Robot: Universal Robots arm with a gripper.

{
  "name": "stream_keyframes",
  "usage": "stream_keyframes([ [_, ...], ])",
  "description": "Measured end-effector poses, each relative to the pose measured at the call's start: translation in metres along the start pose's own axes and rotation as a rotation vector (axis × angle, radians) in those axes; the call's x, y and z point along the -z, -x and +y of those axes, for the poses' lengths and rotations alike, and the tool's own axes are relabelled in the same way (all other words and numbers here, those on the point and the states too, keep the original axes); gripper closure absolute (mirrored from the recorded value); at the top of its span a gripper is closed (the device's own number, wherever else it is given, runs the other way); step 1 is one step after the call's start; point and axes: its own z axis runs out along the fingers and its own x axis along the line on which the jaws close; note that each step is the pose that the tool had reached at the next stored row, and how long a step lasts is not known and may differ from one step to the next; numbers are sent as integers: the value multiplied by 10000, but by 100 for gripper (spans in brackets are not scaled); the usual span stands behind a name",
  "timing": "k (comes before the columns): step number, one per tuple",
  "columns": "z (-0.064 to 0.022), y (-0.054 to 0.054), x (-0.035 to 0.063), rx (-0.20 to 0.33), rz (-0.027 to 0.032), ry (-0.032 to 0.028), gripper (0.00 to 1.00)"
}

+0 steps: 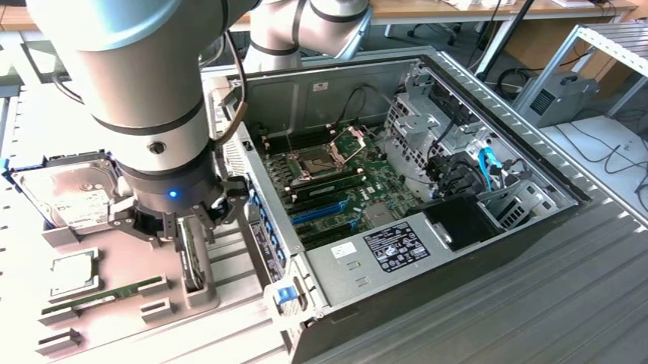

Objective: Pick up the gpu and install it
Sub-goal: 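Pick up the gpu and move the gpu toward the slot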

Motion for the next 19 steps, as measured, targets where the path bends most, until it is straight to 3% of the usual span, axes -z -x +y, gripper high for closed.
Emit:
stream_keyframes([
  [8,114,-92,-60,0,0,-4,58],
  [19,364,-174,-186,-15,-2,-8,58],
])
